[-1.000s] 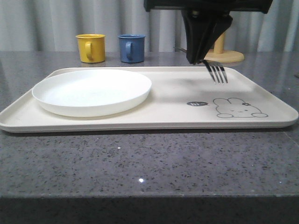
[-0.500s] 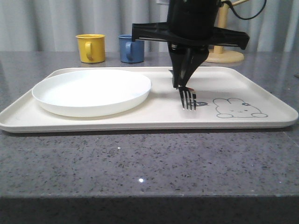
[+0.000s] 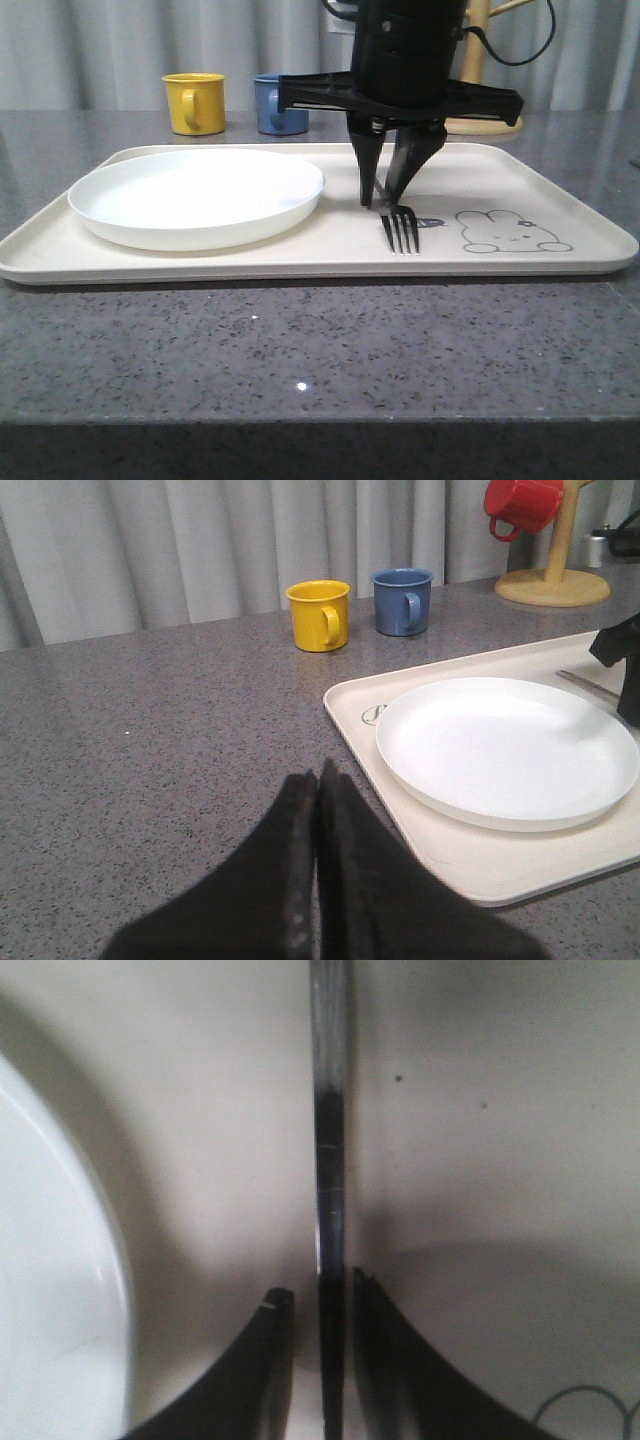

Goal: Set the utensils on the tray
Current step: 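Open the right gripper to release the fork and lift away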

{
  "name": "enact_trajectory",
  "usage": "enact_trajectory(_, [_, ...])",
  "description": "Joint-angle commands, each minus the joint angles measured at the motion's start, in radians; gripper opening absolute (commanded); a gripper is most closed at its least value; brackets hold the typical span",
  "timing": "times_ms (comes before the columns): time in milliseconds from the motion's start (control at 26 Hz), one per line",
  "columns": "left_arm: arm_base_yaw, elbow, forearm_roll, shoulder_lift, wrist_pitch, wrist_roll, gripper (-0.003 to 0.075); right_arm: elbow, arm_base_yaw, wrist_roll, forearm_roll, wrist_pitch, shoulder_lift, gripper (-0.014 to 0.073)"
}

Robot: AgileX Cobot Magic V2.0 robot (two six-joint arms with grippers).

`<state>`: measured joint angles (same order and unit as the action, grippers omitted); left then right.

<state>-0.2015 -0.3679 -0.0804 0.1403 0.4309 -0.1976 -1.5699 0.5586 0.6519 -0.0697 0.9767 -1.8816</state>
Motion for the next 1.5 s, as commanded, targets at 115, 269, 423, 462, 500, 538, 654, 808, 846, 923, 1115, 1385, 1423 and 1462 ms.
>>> enact_trajectory(115, [0.0, -0.028, -0.012, 0.01, -0.085, 0.008, -0.0018, -0.104, -0.023, 0.001, -0.013, 0.05, 0.088, 0.0311])
enact_trajectory(269, [0.0, -0.028, -0.012, 0.01, -0.085, 0.008, -0.0018, -0.141, -0.076, -0.062, -0.014, 0.086, 0.144, 0.0311])
enact_trajectory(423, [0.0, -0.028, -0.012, 0.01, -0.085, 0.008, -0.0018, -0.138, -0.169, -0.186, -0.016, 0.142, 0.21, 0.0311])
enact_trajectory(462, [0.0, -0.028, -0.012, 0.01, -0.085, 0.008, -0.0018, -0.134, -0.195, -0.214, -0.019, 0.155, 0.224, 0.0311])
enact_trajectory(500, [0.0, -0.028, -0.012, 0.01, -0.085, 0.008, -0.0018, -0.126, -0.229, -0.24, -0.026, 0.169, 0.24, 0.0311])
enact_trajectory(538, [0.0, -0.028, -0.012, 0.01, -0.085, 0.008, -0.0018, -0.115, -0.259, -0.263, -0.032, 0.175, 0.255, 0.0311])
enact_trajectory(654, [0.0, -0.028, -0.012, 0.01, -0.085, 0.008, -0.0018, -0.058, -0.366, -0.324, -0.037, 0.179, 0.295, 0.031])
enact_trajectory(808, [0.0, -0.028, -0.012, 0.01, -0.085, 0.008, -0.0018, 0.047, -0.513, -0.409, -0.036, 0.173, 0.314, 0.031])
enact_trajectory(846, [0.0, -0.028, -0.012, 0.01, -0.085, 0.008, -0.0018, 0.073, -0.545, -0.433, -0.034, 0.161, 0.314, 0.031])
enact_trajectory(923, [0.0, -0.028, -0.012, 0.01, -0.085, 0.008, -0.0018, 0.131, -0.61, -0.485, -0.016, 0.118, 0.313, 0.031])
enact_trajectory(1115, [0.0, -0.028, -0.012, 0.01, -0.085, 0.008, -0.0018, 0.184, -0.708, -0.582, 0.075, 0.064, 0.278, 0.031])
enact_trajectory(1385, [0.0, -0.028, -0.012, 0.01, -0.085, 0.008, -0.0018, 0.184, -0.71, -0.606, 0.112, 0.05, 0.196, 0.031])
enact_trajectory(1423, [0.0, -0.028, -0.012, 0.01, -0.085, 0.008, -0.0018, 0.184, -0.71, -0.606, 0.112, 0.05, 0.189, 0.031])
enact_trajectory(1462, [0.0, -0.028, -0.012, 0.01, -0.085, 0.008, -0.0018, 0.184, -0.71, -0.606, 0.112, 0.05, 0.18, 0.031])
